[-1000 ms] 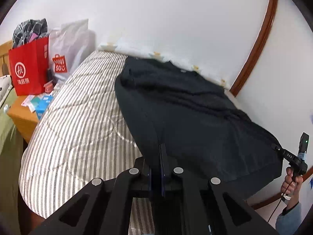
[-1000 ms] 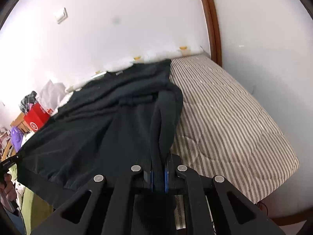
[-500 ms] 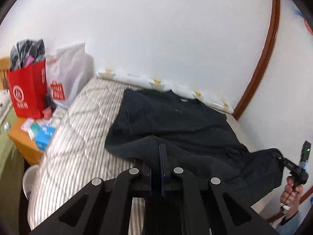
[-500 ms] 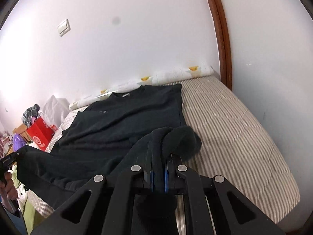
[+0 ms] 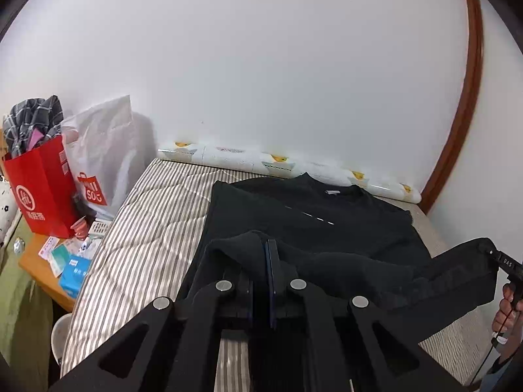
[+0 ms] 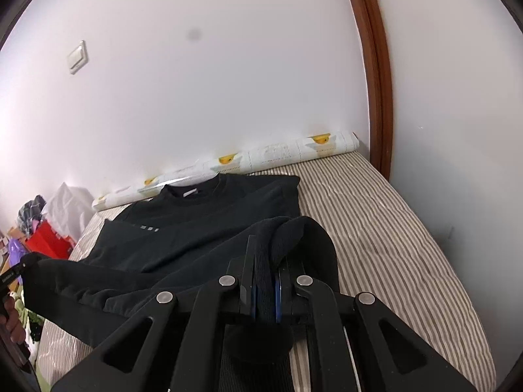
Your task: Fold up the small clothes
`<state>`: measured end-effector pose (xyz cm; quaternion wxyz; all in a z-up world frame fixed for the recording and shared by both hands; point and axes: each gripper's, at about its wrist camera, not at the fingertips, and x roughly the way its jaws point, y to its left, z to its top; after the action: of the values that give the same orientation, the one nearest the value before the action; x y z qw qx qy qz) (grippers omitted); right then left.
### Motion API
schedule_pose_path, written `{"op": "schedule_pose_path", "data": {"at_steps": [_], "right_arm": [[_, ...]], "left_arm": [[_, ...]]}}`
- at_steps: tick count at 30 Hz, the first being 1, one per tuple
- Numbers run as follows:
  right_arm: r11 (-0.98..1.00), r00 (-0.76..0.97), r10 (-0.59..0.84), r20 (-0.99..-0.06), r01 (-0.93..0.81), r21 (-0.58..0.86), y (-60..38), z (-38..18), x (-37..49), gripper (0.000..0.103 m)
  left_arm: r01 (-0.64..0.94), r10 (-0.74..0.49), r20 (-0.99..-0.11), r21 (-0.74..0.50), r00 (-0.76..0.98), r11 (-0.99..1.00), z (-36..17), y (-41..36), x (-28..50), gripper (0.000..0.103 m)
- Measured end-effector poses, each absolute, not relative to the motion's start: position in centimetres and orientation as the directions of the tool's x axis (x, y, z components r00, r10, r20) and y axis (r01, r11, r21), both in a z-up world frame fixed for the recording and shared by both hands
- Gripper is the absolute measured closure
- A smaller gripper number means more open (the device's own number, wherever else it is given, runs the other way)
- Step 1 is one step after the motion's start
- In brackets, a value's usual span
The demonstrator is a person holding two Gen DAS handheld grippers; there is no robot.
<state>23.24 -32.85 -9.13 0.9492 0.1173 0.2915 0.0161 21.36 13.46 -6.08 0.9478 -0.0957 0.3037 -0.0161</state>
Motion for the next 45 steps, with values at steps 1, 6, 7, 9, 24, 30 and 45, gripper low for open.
{"op": "schedule_pose_path", "data": {"at_steps": [1,6,7,9,24,30,45], "right_arm": [[0.971,0.828,0.099,-0.552,0.042,0.237,-32.8,-9.2,24.3,0.096],[0.959,0.818,0.116,-0.563,0.055,0.277,-32.6,-10.3,29.0,0.096],[0.959,0.818,0.118,-0.563,0.054,0.278,-32.5,-10.6,29.7,0.096],[0.963,0.815,0.108,-0.569,0.058,0.265,-32.4,-11.7,31.7,0.096],[0.981,0.672,0.012,-0.74,0.135,0.138,-31.6,-18.9,39.3,0.095],[0.982,0.7,0.028,-0.714,0.112,0.149,-32.6,-15.8,34.7,0.058],[0.936,0.634,0.167,-0.755,0.138,0.324,-34.6,-21.2,23.0,0.041]], "left_arm": [[-0.032,-0.082,-0.578,-0.185,0.812,0.982,-6.3,13.4,22.5,0.096],[-0.061,-0.063,-0.607,-0.181,0.792,0.982,-8.0,13.4,27.1,0.096],[-0.072,-0.054,-0.614,-0.179,0.788,0.981,-8.6,13.5,28.1,0.096],[-0.09,-0.041,-0.633,-0.173,0.773,0.981,-9.7,13.6,29.5,0.096],[-0.141,0.017,-0.724,-0.11,0.69,0.984,-15.5,13.8,34.3,0.093],[-0.099,-0.016,-0.734,-0.113,0.679,0.989,-14.4,13.8,32.5,0.069],[-0.082,-0.17,-0.757,-0.283,0.63,0.956,-18.7,16.1,20.4,0.036]]}}
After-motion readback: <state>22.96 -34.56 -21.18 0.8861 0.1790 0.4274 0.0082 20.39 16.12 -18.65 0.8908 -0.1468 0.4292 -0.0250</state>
